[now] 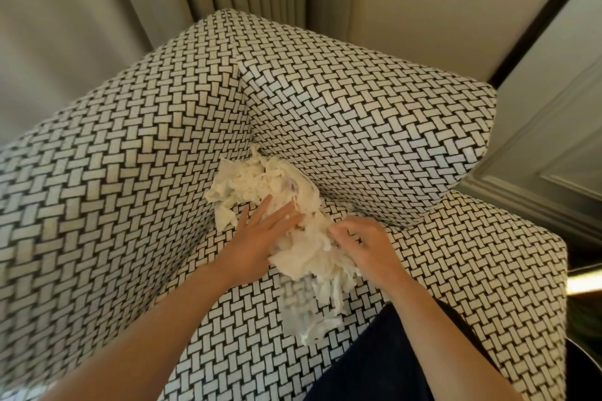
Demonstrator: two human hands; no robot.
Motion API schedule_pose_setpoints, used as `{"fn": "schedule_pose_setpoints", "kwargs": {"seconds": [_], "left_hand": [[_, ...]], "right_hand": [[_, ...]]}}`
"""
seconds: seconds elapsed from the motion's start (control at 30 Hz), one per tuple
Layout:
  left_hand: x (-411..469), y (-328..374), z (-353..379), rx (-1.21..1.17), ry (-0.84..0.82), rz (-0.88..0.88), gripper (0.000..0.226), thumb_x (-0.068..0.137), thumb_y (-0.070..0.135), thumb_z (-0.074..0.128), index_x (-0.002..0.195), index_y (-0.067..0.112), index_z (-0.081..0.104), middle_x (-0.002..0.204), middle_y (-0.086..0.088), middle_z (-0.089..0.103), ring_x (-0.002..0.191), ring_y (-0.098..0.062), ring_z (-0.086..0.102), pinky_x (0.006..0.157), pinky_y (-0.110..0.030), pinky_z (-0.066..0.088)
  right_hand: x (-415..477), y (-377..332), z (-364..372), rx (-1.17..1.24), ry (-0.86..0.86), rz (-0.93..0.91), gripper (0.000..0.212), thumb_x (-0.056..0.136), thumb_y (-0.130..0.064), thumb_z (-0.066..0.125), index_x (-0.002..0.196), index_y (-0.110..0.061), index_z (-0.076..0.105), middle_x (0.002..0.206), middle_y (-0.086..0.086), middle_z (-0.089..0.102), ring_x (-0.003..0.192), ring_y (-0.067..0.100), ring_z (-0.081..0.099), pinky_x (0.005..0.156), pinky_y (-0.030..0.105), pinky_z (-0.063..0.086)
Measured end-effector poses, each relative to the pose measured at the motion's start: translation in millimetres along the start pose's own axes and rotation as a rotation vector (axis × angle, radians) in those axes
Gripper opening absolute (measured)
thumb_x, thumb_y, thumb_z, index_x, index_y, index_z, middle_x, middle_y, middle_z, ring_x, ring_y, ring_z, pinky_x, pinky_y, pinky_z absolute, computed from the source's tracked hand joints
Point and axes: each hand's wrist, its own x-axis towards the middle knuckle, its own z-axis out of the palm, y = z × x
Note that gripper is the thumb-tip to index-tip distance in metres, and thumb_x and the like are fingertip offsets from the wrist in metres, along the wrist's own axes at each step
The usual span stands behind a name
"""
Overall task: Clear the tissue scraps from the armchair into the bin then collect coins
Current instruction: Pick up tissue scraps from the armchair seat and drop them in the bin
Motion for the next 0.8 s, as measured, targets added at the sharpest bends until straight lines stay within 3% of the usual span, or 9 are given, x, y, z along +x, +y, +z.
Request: {"fn": "schedule_pose_setpoints", "kwargs": {"seconds": [0.1,0.2,0.27,0.43,0.5,0.63,0.8], "left_hand": [[-4,2,-1,-0.165,0.175,-0.032,0.088,0.074,-0.019,0.041,0.138,0.041,0.038,0.152,0.020,0.013,0.142,-0.011,-0.017,0.113,-0.043,-0.017],[-7,9,-1,-0.299,0.296,-0.066,0.068,0.079,-0.016,0.043,0.125,0.032,0.056,0.140,0.017,0.037,0.143,-0.017,0.009,0.117,-0.048,-0.001],[-11,16,0,-0.338,0.325,-0.082,0.056,0.083,-0.011,0.048,0.122,0.027,0.060,0.134,0.012,0.048,0.138,-0.022,0.024,0.116,-0.046,0.010],[-15,35,10,-0.315,0.268,-0.090,0.042,0.089,0.003,0.052,0.122,0.028,0.060,0.131,0.011,0.054,0.132,-0.016,0.032,0.114,-0.036,0.014],[-18,39,13,-0.325,0.291,-0.088,0.040,0.088,0.003,0.053,0.121,0.025,0.061,0.129,0.009,0.055,0.129,-0.016,0.035,0.112,-0.033,0.015],[-23,44,16,-0.306,0.341,-0.113,0.038,0.089,0.019,0.060,0.126,0.025,0.057,0.128,0.006,0.056,0.126,-0.018,0.040,0.108,-0.033,0.020],[-26,61,8,-0.392,0.290,-0.188,0.051,0.090,0.038,0.057,0.138,0.024,0.045,0.135,0.007,0.050,0.125,-0.014,0.037,0.104,-0.027,0.024]], "right_hand": [[1,1,2,-0.007,0.082,0.043,0.029,0.088,-0.045,0.056,0.110,-0.028,0.065,0.106,-0.024,0.060,0.104,-0.008,0.052,0.099,0.028,0.041],[0,5,10,-0.042,-0.051,0.046,0.046,0.088,-0.035,0.060,0.133,-0.035,0.048,0.135,-0.019,0.046,0.129,0.005,0.040,0.109,0.033,0.032],[-1,5,19,-0.117,-0.142,0.006,0.049,0.089,-0.029,0.060,0.135,-0.033,0.046,0.141,-0.013,0.043,0.132,0.008,0.039,0.112,0.037,0.033],[-6,0,29,-0.193,-0.016,-0.054,0.026,0.090,-0.016,0.061,0.115,-0.012,0.065,0.111,0.001,0.067,0.100,0.010,0.062,0.092,0.030,0.051],[-9,-6,24,-0.158,0.063,-0.025,0.021,0.089,-0.015,0.062,0.109,-0.009,0.068,0.099,0.000,0.069,0.088,0.008,0.063,0.084,0.020,0.052],[-14,-13,16,-0.009,0.189,0.037,0.010,0.090,-0.015,0.061,0.098,-0.015,0.067,0.083,-0.016,0.063,0.078,-0.004,0.059,0.075,0.014,0.051],[-23,-19,13,0.220,0.292,0.127,0.012,0.092,-0.011,0.058,0.090,-0.023,0.061,0.085,-0.012,0.064,0.075,-0.008,0.059,0.066,0.008,0.046]]}}
